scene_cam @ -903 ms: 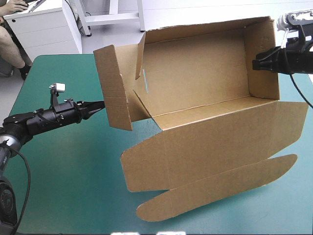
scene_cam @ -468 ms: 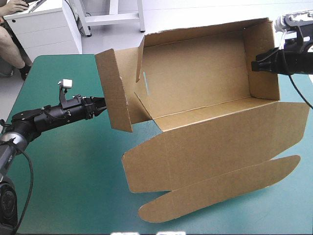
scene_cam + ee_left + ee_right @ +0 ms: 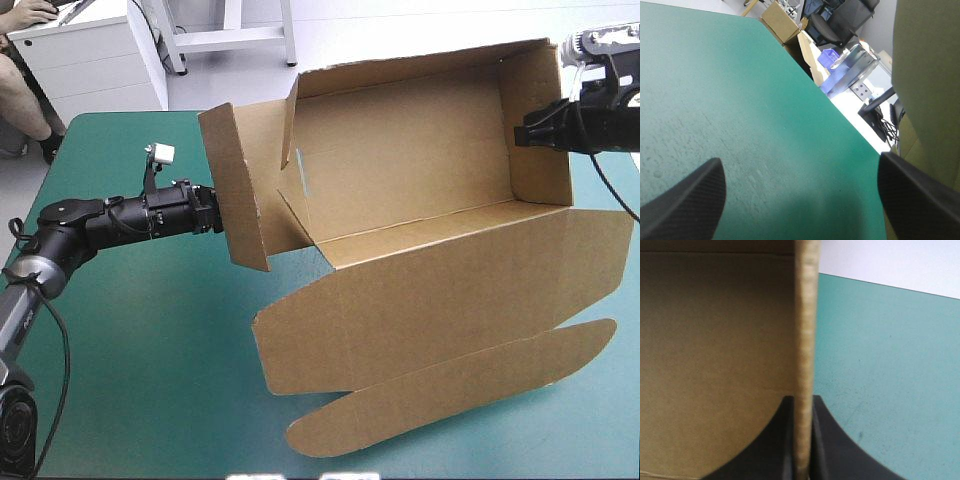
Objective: Fold the box
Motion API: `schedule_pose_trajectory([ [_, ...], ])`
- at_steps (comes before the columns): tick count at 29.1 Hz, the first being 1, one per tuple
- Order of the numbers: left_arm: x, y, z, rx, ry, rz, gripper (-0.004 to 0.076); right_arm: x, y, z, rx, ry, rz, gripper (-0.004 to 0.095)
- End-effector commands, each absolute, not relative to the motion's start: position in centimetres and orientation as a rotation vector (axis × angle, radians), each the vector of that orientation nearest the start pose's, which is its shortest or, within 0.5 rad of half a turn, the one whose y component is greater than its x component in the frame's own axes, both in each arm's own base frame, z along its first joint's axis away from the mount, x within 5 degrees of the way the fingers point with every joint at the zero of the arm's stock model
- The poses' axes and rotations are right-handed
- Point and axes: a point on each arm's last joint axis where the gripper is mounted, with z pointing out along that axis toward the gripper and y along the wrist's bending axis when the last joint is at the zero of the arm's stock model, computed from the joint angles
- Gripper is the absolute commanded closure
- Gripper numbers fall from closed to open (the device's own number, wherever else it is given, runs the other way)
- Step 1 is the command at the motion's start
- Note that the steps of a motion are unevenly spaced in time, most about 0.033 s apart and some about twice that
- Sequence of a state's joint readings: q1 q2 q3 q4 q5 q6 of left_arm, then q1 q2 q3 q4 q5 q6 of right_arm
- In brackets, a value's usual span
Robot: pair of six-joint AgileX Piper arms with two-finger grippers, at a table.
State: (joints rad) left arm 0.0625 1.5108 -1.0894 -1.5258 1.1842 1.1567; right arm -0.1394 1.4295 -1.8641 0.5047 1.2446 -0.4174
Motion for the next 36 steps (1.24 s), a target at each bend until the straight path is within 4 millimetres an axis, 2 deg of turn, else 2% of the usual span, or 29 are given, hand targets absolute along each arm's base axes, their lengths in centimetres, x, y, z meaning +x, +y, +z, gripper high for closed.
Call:
schedule_pose_trajectory([
  [1, 28.3, -7.2, 37.3, 0.527, 1.730, -1.429, 0.0133, 26.6, 1.1, 50.8, -0.342, 2.104, 0.326, 0.0916],
  [5, 27.5, -7.4, 38.7, 0.554, 1.699, -1.417, 0.0133, 27.5, 1.9, 50.2, -0.303, 2.108, 0.229, 0.0917],
  [8, 26.9, -7.7, 39.3, 0.572, 1.685, -1.415, 0.0133, 27.6, 2.9, 50.5, -0.311, 2.070, 0.244, 0.0916],
  [12, 26.5, -7.8, 39.7, 0.577, 1.679, -1.418, 0.0133, 28.0, 4.3, 50.7, -0.314, 2.033, 0.267, 0.0916],
  [17, 26.2, -7.8, 39.9, 0.576, 1.677, -1.419, 0.0133, 28.4, 6.2, 50.5, -0.315, 2.014, 0.207, 0.0916],
  [23, 26.2, -7.8, 39.9, 0.570, 1.681, -1.425, 0.0133, 28.8, 8.3, 50.5, -0.309, 1.971, 0.149, 0.0916],
  [28, 26.2, -7.8, 39.9, 0.570, 1.680, -1.426, 0.0133, 28.9, 9.8, 50.5, -0.300, 1.941, 0.178, 0.0917],
  [32, 26.6, -7.7, 40.7, 0.559, 1.672, -1.369, 0.0136, 29.5, 10.9, 50.0, -0.292, 1.945, 0.208, 0.0916],
  [36, 27.2, -8.0, 41.6, 0.519, 1.742, -1.275, 0.0145, 30.0, 11.5, 49.6, -0.281, 1.948, 0.211, 0.0916],
])
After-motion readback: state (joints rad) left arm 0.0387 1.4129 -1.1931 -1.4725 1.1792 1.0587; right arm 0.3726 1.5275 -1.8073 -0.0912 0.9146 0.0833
